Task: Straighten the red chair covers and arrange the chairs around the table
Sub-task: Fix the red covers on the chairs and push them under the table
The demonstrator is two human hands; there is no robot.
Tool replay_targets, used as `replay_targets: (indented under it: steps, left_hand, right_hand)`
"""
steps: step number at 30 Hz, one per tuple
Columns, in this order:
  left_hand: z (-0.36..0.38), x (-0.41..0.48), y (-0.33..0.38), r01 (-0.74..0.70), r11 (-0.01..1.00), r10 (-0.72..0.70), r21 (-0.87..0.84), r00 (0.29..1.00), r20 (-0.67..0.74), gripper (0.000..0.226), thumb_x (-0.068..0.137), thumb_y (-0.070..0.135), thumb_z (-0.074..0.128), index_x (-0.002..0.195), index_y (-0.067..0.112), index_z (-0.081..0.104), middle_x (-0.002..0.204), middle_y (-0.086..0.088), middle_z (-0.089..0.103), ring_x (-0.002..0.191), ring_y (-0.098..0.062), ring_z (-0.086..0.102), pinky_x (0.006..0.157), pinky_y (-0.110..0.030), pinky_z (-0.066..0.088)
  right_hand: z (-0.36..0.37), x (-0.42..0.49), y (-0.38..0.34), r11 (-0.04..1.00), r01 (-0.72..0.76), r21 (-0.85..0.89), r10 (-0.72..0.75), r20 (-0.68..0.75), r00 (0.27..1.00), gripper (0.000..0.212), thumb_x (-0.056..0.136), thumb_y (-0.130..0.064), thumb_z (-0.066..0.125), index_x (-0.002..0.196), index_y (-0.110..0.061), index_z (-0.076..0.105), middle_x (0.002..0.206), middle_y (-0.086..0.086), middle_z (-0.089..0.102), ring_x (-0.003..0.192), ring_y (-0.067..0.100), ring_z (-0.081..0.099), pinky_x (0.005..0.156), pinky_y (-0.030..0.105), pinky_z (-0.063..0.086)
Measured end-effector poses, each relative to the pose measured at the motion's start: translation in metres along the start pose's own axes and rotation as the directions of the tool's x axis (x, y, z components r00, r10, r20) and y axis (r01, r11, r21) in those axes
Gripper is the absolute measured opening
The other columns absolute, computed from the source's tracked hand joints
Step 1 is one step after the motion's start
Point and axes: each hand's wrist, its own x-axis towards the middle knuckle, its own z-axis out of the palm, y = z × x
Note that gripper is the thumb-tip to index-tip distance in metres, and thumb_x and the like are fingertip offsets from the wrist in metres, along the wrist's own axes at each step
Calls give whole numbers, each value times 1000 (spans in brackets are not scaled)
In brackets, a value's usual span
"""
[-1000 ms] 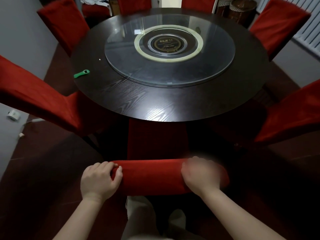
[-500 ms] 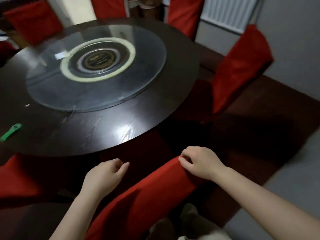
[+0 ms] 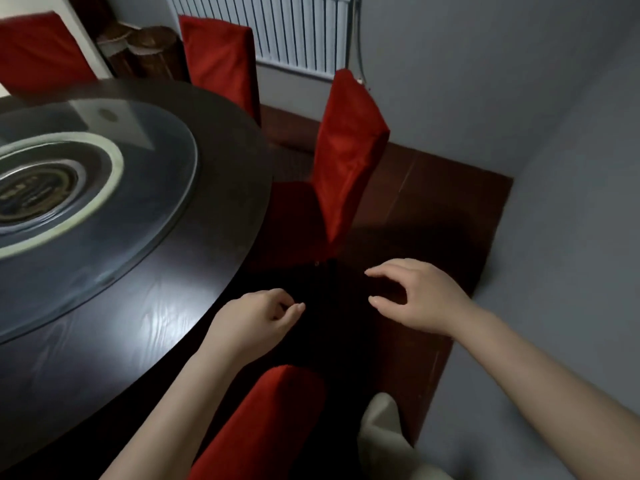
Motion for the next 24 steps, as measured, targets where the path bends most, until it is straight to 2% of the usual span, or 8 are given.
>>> replay_targets:
  steps: [3, 5, 10, 17, 19, 21, 24]
  left_hand:
    - [-4, 37, 32, -13, 1000, 13, 7, 998, -65, 46, 88, 71, 40, 111, 38, 63, 101, 21, 67, 95, -2, 62, 77, -30, 52]
    - [-8, 63, 56, -35, 999, 37, 13, 992, -121, 50, 88, 71, 42, 118, 36, 63, 111, 20, 66, 102, -4, 61, 82, -31, 51]
    - [-14, 118, 108, -38, 999, 42, 33, 987, -158, 55, 88, 69, 45, 129, 34, 58, 126, 17, 62, 119, -7, 55, 93, -34, 48]
    - [-27, 227, 139, -93, 991, 103, 97, 989, -108, 67, 87, 70, 48, 141, 32, 48, 138, 13, 56, 129, -12, 50, 102, -38, 45]
    - [-28, 269, 145, -124, 987, 134, 99, 986, -98, 72, 87, 70, 50, 147, 31, 42, 148, 11, 48, 135, -14, 46, 105, -38, 43]
    - [-26, 314, 151, -149, 987, 154, 67, 985, -81, 80, 86, 70, 52, 153, 31, 32, 159, 10, 33, 142, -15, 38, 111, -40, 39]
    - [-23, 384, 160, -189, 981, 191, 48, 980, -48, 89, 86, 71, 51, 158, 29, 18, 166, 8, 15, 148, -19, 28, 117, -41, 32]
  right_hand:
    - [-26, 34, 39, 992, 76, -100, -71, 60, 996, 76, 84, -62, 57, 150, -33, 33, 142, -12, 50, 130, 9, 45, 108, 30, 32]
    - [-45, 58, 67, 987, 101, -121, -93, 70, 993, 85, 81, -66, 56, 153, -31, 25, 144, -11, 48, 132, 11, 43, 110, 31, 31]
    - [-68, 89, 126, 986, 122, -111, -109, 112, 988, 88, 81, -68, 55, 154, -30, 23, 147, -8, 45, 135, 12, 40, 111, 31, 30]
    - [-80, 133, 201, 1000, 3, -28, 0, 120, 993, 91, 78, -71, 52, 154, -34, 17, 154, -12, 35, 140, 8, 33, 114, 31, 25]
    - [-85, 148, 223, 999, -33, -33, 37, 120, 992, 94, 76, -75, 48, 154, -37, 12, 156, -12, 30, 141, 8, 29, 114, 30, 22]
    - [-90, 165, 245, 997, -58, -43, 63, 134, 989, 95, 74, -78, 42, 154, -41, 7, 158, -14, 27, 142, 6, 26, 115, 30, 20]
    - [-99, 198, 278, 993, -106, -49, 112, 145, 983, 95, 75, -79, 41, 154, -43, 2, 158, -18, 22, 143, 2, 21, 115, 27, 17]
